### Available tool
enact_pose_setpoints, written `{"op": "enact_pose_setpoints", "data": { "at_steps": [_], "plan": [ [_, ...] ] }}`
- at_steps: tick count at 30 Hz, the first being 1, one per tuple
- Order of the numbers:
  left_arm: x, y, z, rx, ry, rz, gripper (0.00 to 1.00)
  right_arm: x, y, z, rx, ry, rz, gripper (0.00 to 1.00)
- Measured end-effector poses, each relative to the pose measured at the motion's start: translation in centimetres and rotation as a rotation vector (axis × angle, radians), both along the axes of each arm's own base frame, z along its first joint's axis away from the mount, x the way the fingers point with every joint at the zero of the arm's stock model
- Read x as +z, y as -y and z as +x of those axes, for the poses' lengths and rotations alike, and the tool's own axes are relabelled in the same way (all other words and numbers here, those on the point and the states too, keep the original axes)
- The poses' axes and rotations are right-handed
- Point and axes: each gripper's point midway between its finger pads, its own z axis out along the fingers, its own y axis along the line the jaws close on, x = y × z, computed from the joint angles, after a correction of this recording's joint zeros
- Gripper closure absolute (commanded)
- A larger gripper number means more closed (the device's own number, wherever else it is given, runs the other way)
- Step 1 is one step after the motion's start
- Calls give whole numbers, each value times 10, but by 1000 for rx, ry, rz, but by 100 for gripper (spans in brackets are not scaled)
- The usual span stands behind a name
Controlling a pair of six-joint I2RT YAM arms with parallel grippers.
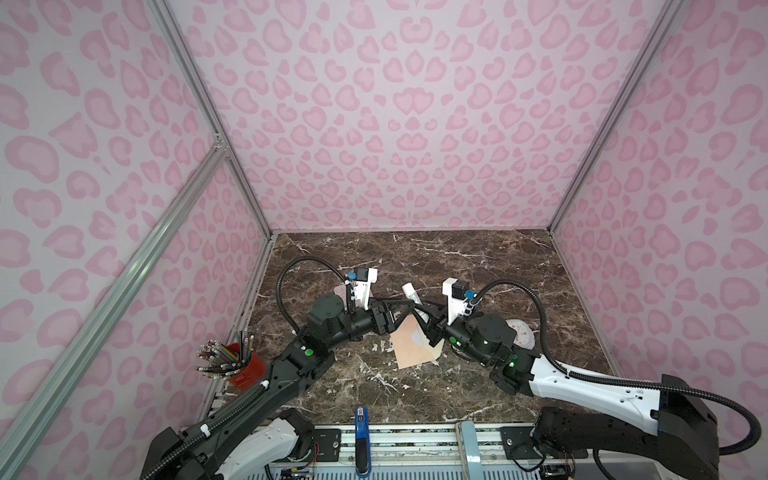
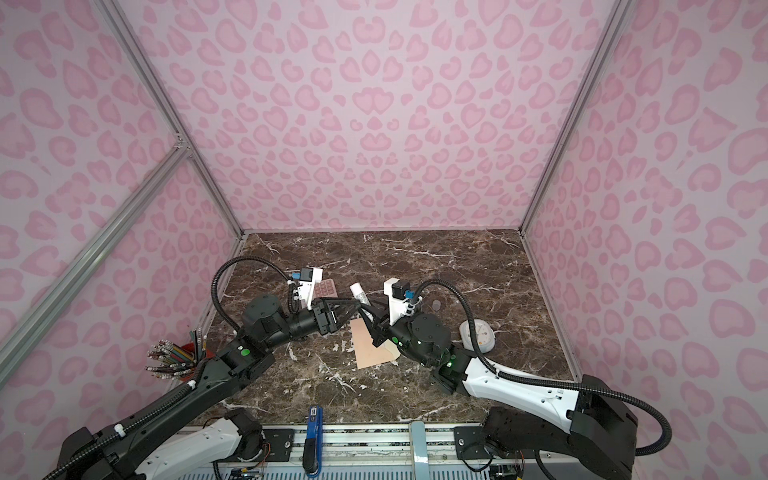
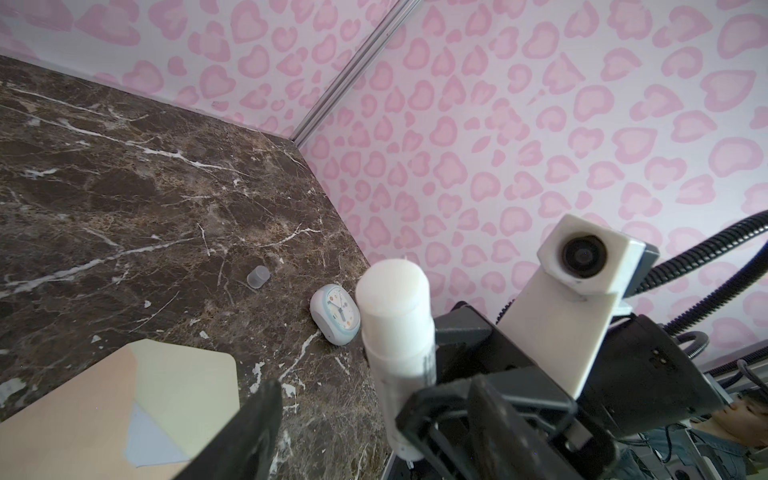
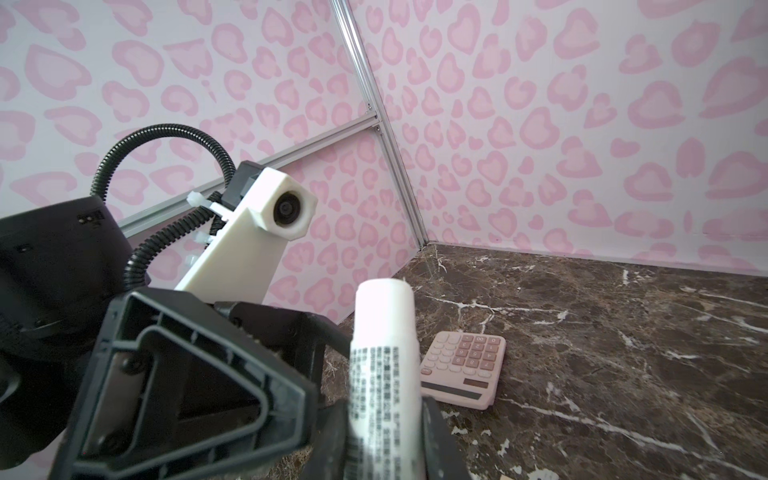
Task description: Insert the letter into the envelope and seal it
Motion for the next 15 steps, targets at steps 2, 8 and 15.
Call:
{"op": "enact_pose_setpoints", "data": {
  "at_steps": [2, 8, 15],
  "plan": [
    [1, 1, 2, 3, 4, -3, 31, 0, -1, -1, 8, 8, -8, 100],
    [2, 4, 4, 1, 1, -8, 43, -1, -6, -8, 33, 35, -32, 100],
    [4, 5, 5, -1, 9, -18, 59, -8, -11, -17, 74, 60, -64, 100]
  ]
}}
